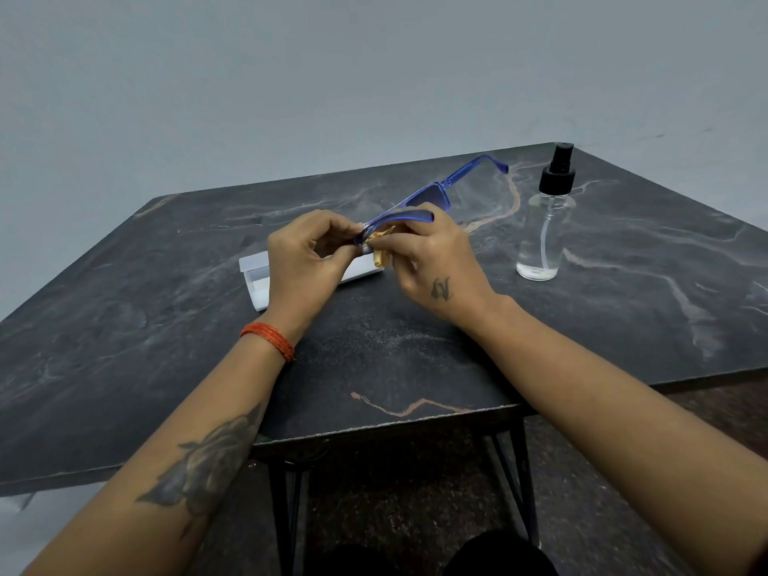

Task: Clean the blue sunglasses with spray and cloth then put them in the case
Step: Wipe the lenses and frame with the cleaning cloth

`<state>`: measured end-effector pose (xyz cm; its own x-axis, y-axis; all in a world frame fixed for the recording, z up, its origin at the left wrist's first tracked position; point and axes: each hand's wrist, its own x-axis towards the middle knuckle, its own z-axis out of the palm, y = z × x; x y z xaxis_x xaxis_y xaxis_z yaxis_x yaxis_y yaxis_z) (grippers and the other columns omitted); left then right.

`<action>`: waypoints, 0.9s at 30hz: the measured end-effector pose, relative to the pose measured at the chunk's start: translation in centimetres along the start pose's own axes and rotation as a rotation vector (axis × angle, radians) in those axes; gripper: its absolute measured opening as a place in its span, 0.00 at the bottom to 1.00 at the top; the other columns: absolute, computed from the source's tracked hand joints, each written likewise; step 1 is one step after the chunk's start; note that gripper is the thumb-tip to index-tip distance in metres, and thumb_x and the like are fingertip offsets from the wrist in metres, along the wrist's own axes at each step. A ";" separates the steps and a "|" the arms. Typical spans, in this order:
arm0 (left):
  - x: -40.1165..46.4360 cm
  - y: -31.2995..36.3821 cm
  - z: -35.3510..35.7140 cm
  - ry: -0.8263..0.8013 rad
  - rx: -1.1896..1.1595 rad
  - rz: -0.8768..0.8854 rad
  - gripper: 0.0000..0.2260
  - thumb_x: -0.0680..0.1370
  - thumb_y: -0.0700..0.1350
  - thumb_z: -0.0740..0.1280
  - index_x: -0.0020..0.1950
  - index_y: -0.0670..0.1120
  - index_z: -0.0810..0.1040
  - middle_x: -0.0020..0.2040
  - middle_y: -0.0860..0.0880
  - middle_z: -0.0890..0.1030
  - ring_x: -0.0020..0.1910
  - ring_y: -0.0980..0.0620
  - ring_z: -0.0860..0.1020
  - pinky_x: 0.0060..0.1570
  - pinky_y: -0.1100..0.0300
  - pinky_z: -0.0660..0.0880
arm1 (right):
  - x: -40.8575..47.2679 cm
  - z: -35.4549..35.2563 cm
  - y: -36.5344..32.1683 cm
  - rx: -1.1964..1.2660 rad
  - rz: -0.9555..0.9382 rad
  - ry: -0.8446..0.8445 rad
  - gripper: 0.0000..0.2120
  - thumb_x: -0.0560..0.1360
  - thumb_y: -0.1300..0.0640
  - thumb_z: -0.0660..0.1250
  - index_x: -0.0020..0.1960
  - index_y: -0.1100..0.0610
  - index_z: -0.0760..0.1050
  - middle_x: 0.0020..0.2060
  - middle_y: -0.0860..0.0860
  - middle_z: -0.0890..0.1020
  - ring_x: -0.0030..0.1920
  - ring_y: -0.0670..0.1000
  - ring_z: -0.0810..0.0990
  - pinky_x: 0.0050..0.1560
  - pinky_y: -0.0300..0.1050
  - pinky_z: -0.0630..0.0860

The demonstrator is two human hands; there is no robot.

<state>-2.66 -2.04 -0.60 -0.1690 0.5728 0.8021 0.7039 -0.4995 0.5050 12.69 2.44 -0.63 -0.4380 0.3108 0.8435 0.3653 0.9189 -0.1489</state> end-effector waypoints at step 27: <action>-0.1 -0.5 0.1 -0.010 0.092 0.057 0.07 0.67 0.32 0.74 0.43 0.39 0.81 0.39 0.50 0.80 0.38 0.57 0.79 0.42 0.71 0.76 | 0.1 0.5 -1.0 -0.317 0.221 -0.124 0.07 0.72 0.63 0.66 0.48 0.64 0.78 0.49 0.63 0.78 0.46 0.62 0.75 0.36 0.48 0.72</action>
<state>-2.95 -1.78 -0.97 -0.1203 0.5521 0.8251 0.7724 -0.4701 0.4272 11.84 1.71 -0.68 -0.4093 0.5369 0.7377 0.6885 0.7123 -0.1364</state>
